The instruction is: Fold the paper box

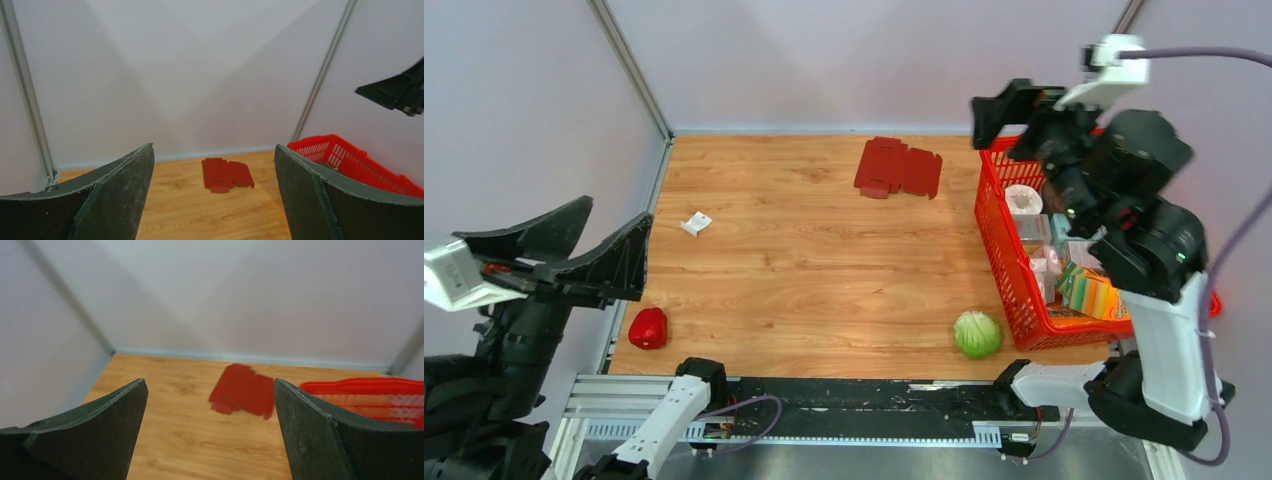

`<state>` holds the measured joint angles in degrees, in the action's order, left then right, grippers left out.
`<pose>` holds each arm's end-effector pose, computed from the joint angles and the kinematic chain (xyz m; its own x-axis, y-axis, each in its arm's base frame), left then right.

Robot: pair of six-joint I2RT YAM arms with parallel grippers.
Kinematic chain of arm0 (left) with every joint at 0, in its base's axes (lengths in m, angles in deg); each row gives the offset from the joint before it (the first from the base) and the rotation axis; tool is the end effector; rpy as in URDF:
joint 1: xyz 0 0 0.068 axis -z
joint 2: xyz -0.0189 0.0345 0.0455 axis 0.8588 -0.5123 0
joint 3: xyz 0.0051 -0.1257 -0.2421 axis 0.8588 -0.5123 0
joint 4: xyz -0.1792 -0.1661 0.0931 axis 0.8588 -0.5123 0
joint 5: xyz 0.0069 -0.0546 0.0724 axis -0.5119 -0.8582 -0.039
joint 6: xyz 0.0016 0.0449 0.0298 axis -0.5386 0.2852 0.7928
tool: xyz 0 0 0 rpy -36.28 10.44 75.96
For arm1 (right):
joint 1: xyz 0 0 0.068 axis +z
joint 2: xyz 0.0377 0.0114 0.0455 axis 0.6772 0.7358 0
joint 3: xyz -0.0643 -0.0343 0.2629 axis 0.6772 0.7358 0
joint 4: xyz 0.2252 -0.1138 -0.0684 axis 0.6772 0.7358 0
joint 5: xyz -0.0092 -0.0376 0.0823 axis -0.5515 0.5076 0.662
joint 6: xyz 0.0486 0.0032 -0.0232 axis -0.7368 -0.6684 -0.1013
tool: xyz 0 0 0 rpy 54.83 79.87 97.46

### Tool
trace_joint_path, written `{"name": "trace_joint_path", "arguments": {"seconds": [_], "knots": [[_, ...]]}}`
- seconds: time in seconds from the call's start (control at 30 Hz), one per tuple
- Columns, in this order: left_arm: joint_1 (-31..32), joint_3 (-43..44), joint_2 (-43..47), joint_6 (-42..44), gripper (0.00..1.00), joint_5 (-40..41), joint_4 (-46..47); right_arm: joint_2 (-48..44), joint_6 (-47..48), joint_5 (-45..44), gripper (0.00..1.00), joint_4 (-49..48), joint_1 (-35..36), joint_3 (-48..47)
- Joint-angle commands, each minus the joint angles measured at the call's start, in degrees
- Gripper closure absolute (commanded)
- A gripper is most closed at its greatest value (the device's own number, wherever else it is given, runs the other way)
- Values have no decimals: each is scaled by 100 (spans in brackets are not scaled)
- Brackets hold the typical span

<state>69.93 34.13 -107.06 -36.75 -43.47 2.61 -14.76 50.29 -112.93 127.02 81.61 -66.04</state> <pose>-0.0586 0.0074 0.5775 0.2766 -0.3279 -0.9033 0.3695 0.9040 -0.2150 0.1208 0.0743 0.5945 0.0156 0.1340 -0.9909 -0.1469 0.9805 0.1303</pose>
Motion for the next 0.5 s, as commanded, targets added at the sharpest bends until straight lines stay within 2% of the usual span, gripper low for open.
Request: {"name": "trace_joint_path", "arguments": {"seconds": [0.0, 0.07, 0.1, 0.13, 0.23, 0.33, 0.43, 0.47], "knots": [[-28, -541, -337, -336, 3, -693, -63, 890, -494, 1796, 0, -275, 540, 266], [-28, -797, -276, -416, 3, -921, -36, 1251, -959, 2766, 0, -644, 558, 336], [-20, -1060, -232, -425, 4, -958, -28, 1427, -1091, 3632, 0, -793, 567, 398], [-28, -1193, -170, -433, 5, -993, -19, 1890, -1362, 3859, 0, -882, 567, 320], [-28, -1711, 93, -433, 7, -932, -115, 2769, -1147, 3652, 0, -385, 567, -162], [-28, -2195, 453, -460, 7, -888, -168, 3177, -1013, 3140, 0, -223, 392, -78], [-28, -2678, 735, -547, 7, -984, -159, 3257, -1915, 3421, 0, -852, -144, 572], [-28, -2801, 849, -626, 8, -1106, -90, 3240, -2510, 3404, 0, -1074, -371, 1114]]}}
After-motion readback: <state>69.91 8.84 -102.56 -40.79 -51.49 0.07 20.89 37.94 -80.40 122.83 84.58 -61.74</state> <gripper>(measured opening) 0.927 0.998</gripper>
